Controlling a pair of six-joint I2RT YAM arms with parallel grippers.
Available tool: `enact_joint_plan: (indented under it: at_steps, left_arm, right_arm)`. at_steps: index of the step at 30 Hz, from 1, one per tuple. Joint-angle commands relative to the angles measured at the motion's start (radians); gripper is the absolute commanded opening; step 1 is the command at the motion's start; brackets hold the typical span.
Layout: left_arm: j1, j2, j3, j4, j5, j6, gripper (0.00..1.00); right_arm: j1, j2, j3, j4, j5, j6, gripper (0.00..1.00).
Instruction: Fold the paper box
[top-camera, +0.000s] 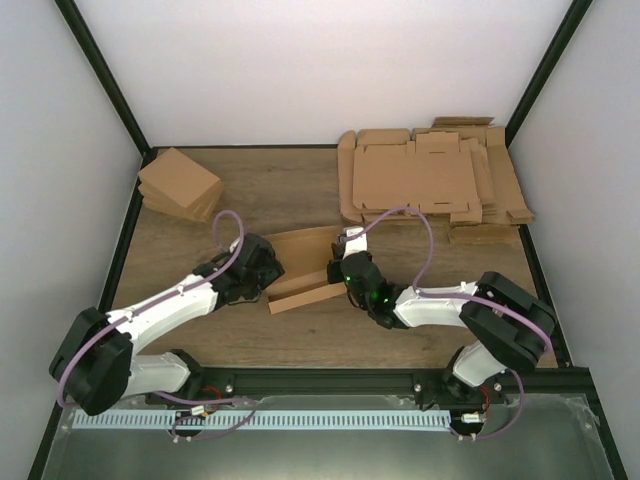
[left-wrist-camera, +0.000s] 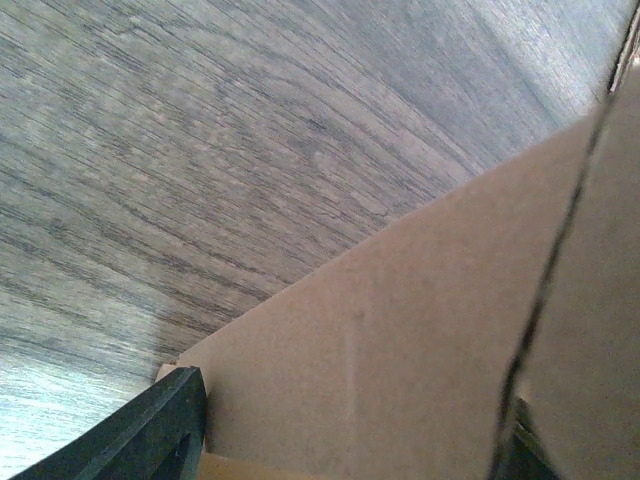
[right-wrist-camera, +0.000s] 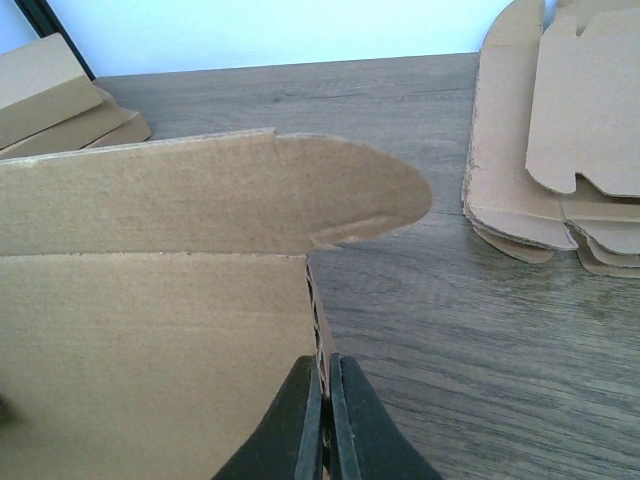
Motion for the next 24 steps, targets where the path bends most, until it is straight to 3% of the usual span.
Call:
enact_joint_plan:
  at_steps: [1,9,24]
  left_arm:
    - [-0.021,0.038,-0.001,0.067,0.132,-0.037,0.67]
    - [-0.022,0.031,0.036,0.070,0.122,-0.019,0.60]
    - [-0.022,0.050,0.059,0.071,0.143,-0.021,0.57]
  right_arm:
    - [0.032,0.016,-0.028,-0.089,-0.082,-0.001,0.01]
    - [0.032,0.007,-0.046,-0.069,-0.076,-0.011,0.01]
    - [0.032,0.005,-0.054,-0.054,-0.076,-0.029,0.01]
